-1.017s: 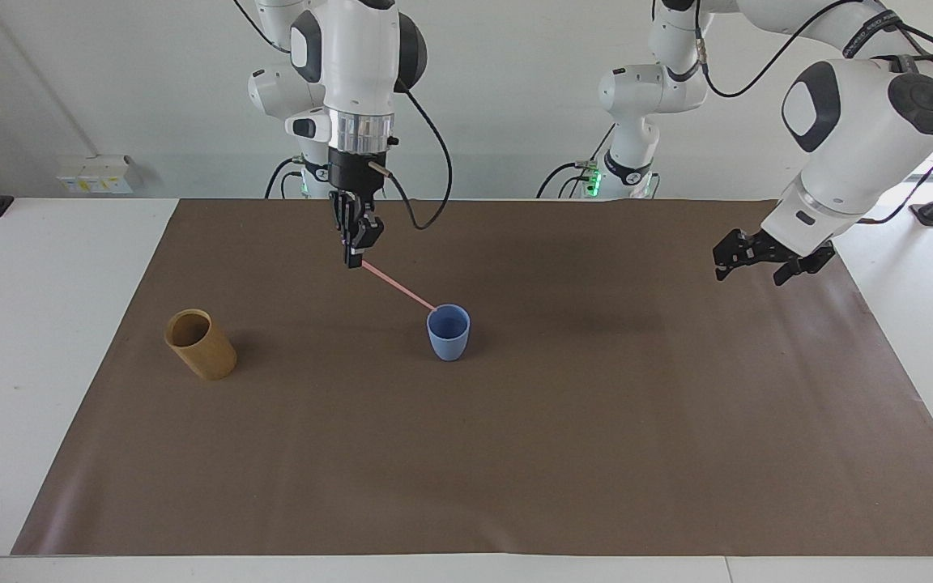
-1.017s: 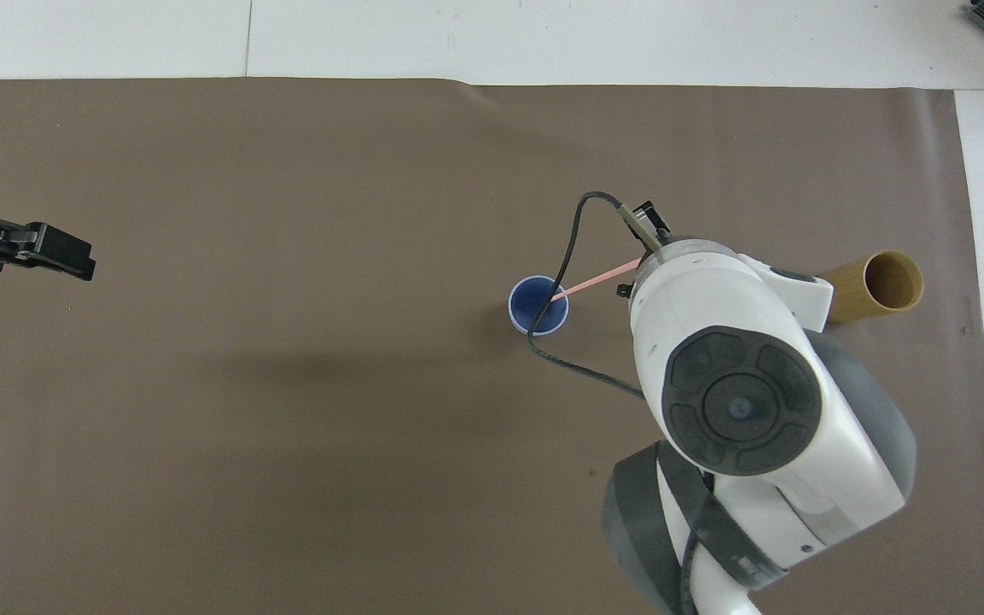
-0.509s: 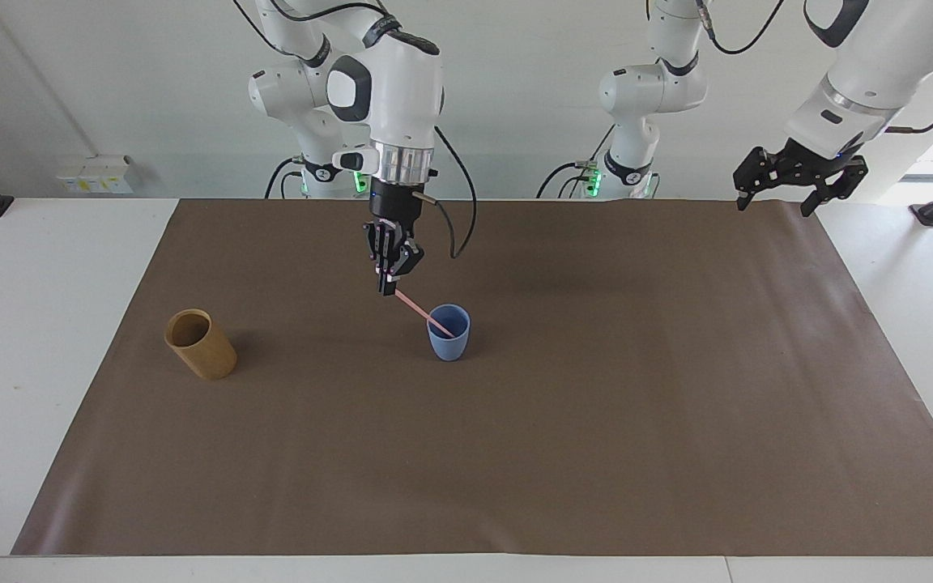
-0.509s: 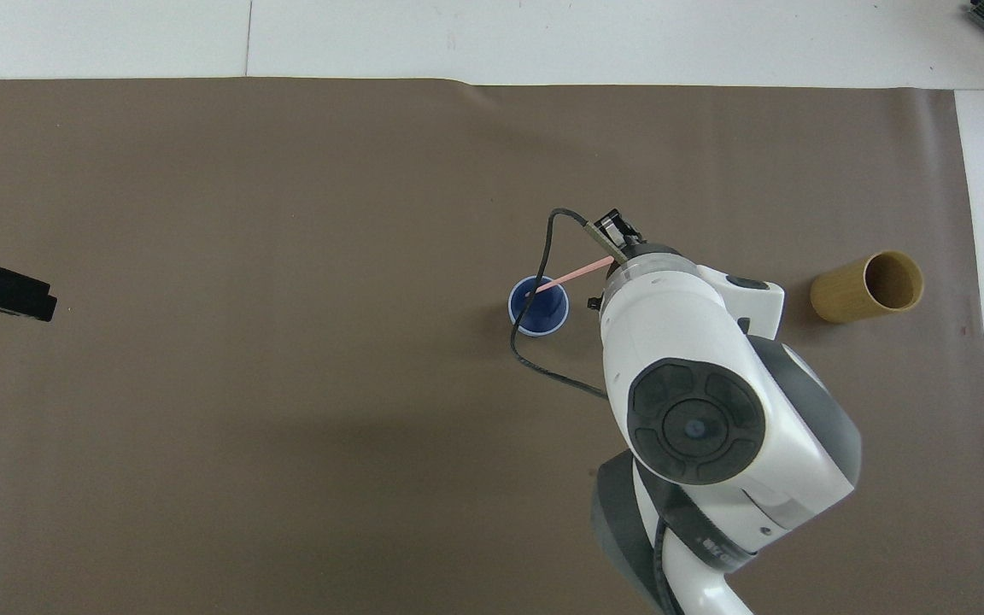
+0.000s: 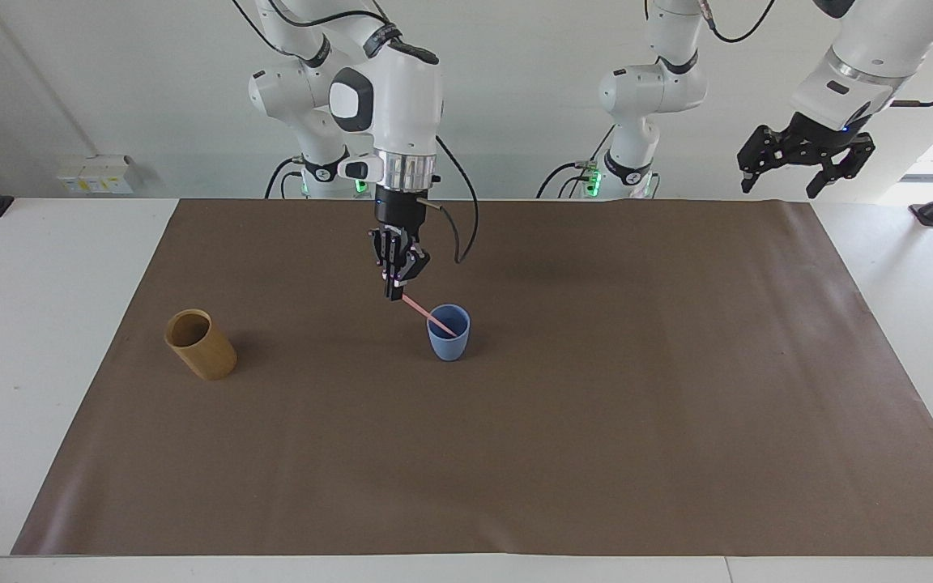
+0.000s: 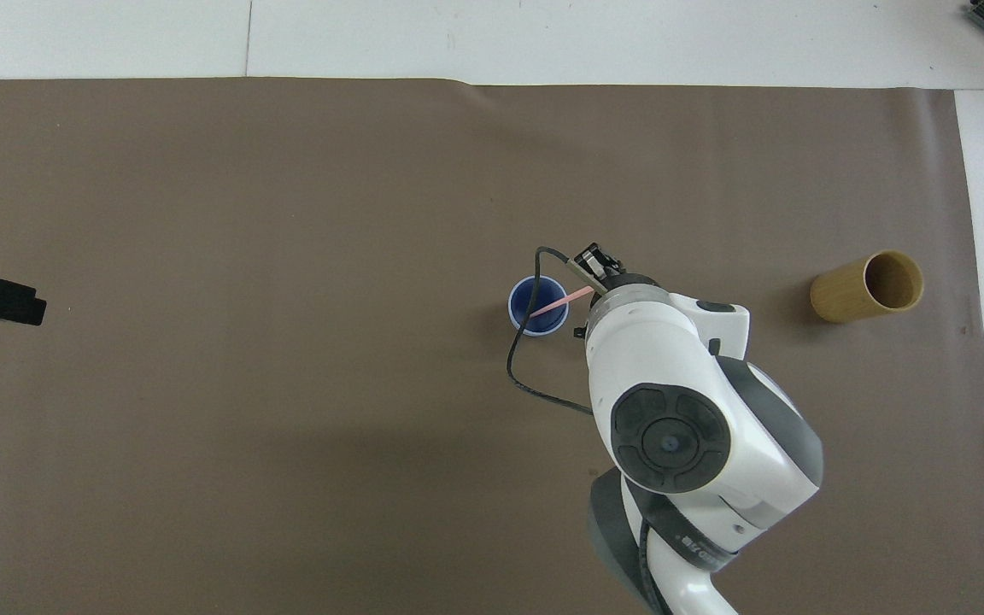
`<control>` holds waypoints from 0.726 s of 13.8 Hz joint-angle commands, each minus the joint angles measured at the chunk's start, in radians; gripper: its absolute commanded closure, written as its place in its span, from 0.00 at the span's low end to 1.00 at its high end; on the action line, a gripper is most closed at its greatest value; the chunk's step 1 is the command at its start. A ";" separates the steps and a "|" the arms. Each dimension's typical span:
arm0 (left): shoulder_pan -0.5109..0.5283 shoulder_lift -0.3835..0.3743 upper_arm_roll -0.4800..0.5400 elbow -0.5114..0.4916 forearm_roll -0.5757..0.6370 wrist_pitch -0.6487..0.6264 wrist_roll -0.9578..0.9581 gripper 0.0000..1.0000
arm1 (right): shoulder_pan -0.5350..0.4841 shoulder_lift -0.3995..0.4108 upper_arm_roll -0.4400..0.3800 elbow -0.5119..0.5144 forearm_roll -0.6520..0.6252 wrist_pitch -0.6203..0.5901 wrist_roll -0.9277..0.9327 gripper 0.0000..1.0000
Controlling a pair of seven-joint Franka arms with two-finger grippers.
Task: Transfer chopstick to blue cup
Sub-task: 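Lower the pink stick into the blue cup with the right gripper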
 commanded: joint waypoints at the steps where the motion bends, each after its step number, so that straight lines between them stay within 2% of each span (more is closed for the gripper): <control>1: -0.002 -0.015 0.005 -0.027 -0.029 0.029 -0.004 0.00 | -0.008 0.003 0.006 -0.011 -0.027 0.027 -0.042 0.71; 2: -0.002 -0.017 0.005 -0.030 -0.029 0.029 -0.004 0.00 | -0.007 0.007 0.006 -0.008 -0.027 0.027 -0.059 0.56; 4: -0.007 -0.017 0.005 -0.027 -0.029 0.023 -0.003 0.00 | -0.008 0.010 0.006 -0.002 -0.027 0.027 -0.062 0.01; 7: 0.006 -0.015 0.011 -0.021 -0.028 0.018 0.002 0.00 | -0.020 0.014 0.006 0.029 -0.025 0.026 -0.108 0.00; 10: 0.007 -0.015 0.013 -0.021 -0.022 0.017 0.002 0.00 | -0.051 -0.021 0.005 0.028 -0.010 0.003 -0.302 0.00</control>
